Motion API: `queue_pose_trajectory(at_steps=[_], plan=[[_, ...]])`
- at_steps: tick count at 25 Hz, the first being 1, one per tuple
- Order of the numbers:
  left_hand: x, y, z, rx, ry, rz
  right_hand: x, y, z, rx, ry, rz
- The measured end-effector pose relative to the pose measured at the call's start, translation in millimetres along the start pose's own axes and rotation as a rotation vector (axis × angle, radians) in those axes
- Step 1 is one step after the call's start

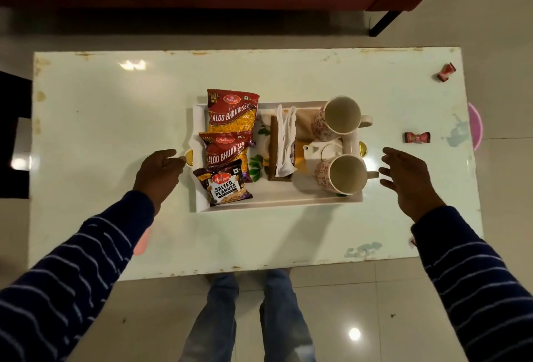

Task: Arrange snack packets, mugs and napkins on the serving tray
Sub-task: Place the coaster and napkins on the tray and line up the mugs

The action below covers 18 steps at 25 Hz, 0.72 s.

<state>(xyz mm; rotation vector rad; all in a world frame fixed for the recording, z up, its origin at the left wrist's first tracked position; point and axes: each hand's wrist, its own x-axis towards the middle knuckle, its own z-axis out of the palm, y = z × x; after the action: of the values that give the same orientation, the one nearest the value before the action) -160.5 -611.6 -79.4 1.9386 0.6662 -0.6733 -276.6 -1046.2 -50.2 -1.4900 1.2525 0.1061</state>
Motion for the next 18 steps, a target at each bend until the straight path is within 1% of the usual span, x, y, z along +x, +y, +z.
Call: queue_pose_trajectory(at_steps=[2,4,6,9,12,14,18], plan=[[3.3,-1.6,11.5,-0.026,-0.010,-0.035,13.4,5.1,8.7,-0.081,-0.060,-0.010],[5.7,-4.0,19.9,-0.007,0.006,-0.063,24.1,6.1,17.5,-0.128,-0.082,-0.026],[7.8,-4.9,25.8,-0.003,0.018,-0.069,33.8,4.9,23.0,-0.147,-0.081,-0.027],[13.8,-4.8,31.7,-0.093,0.047,-0.122,45.5,5.0,27.1,-0.130,-0.113,-0.003],[20.0,-1.7,33.3,-0.170,0.075,-0.170,52.5,7.0,31.7,-0.158,-0.066,0.000],[23.6,1.9,33.3,-0.201,0.087,-0.157,54.5,9.5,34.9,-0.166,-0.017,-0.004],[34.1,19.3,29.7,-0.220,0.105,-0.110,53.8,11.9,42.3,-0.109,-0.022,0.008]])
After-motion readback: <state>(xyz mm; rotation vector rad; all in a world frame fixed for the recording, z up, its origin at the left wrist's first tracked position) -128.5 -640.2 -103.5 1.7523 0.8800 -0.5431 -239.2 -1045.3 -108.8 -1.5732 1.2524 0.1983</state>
